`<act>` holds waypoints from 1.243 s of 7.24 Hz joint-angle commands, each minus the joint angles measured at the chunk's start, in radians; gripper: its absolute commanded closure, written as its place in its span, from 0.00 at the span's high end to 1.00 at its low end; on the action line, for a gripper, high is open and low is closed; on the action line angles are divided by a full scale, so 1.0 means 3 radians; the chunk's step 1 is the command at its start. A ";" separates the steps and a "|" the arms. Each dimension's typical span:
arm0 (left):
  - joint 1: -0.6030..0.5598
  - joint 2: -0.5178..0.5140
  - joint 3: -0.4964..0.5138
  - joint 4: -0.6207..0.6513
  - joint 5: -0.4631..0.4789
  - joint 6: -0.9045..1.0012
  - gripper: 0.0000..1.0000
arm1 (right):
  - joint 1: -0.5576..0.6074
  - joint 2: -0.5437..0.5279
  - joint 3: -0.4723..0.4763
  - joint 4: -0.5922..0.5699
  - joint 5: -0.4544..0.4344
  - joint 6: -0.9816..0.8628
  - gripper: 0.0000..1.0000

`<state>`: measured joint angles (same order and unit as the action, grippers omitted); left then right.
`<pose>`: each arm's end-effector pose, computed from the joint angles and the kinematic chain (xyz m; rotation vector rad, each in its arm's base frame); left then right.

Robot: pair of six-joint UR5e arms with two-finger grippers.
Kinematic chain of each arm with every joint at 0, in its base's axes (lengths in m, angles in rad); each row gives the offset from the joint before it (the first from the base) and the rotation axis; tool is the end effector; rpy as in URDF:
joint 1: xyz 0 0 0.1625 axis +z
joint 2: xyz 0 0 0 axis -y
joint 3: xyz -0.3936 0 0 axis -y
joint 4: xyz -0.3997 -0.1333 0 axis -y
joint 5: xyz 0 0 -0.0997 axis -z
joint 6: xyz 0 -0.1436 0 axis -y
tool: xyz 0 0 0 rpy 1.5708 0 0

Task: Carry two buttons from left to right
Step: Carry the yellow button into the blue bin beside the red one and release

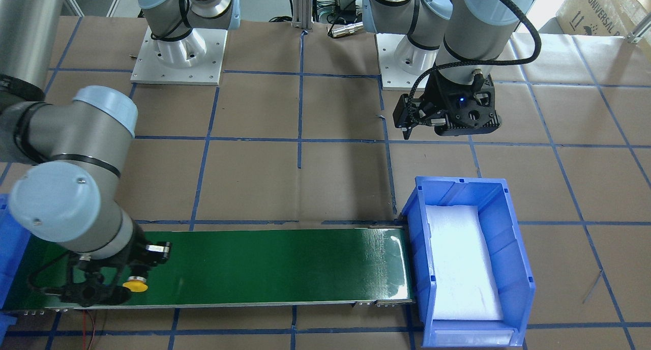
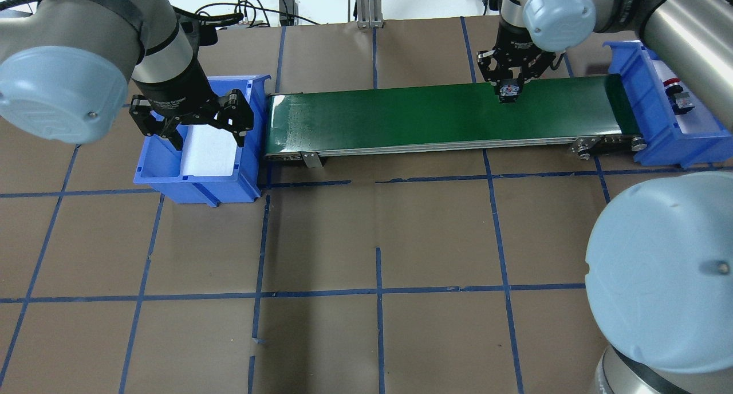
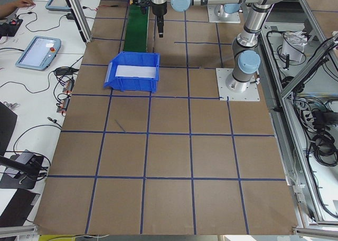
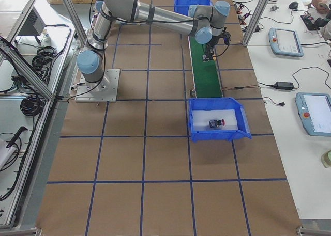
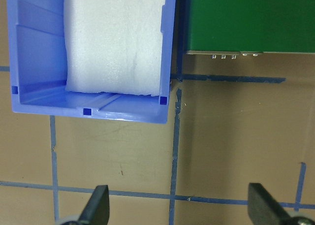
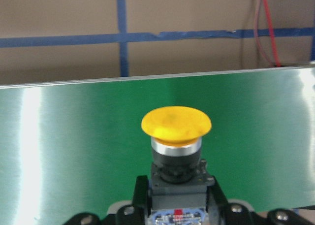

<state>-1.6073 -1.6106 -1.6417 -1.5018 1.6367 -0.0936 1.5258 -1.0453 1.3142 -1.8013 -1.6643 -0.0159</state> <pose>-0.1422 -0.5017 0.3643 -0.0856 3.0714 0.0574 0.0893 -0.6816 0.2501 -0.0416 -3.0484 -0.0628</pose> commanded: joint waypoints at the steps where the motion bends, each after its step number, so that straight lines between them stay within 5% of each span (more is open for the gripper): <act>1: -0.0001 0.0000 0.0001 0.0000 0.0000 0.0000 1.00 | -0.0573 -0.0197 -0.0039 0.0017 0.0005 -0.0878 0.12; 5: -0.0001 0.0000 0.0001 0.0000 0.0000 0.0000 1.00 | -0.1623 0.0149 -0.0514 0.0022 0.0260 -0.2185 0.12; 7: -0.0001 0.0000 0.0001 0.0000 0.0000 0.0000 1.00 | -0.1635 0.0613 -0.0887 0.0037 0.0291 -0.2233 0.12; 9: -0.0001 0.0000 0.0001 0.0000 0.0000 0.0000 1.00 | -0.1513 0.0738 -0.0904 0.0037 0.0286 -0.2100 0.12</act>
<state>-1.6076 -1.6107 -1.6415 -1.5018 1.6368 -0.0936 1.0512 -0.8499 1.0524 -1.7911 -1.5793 -0.6687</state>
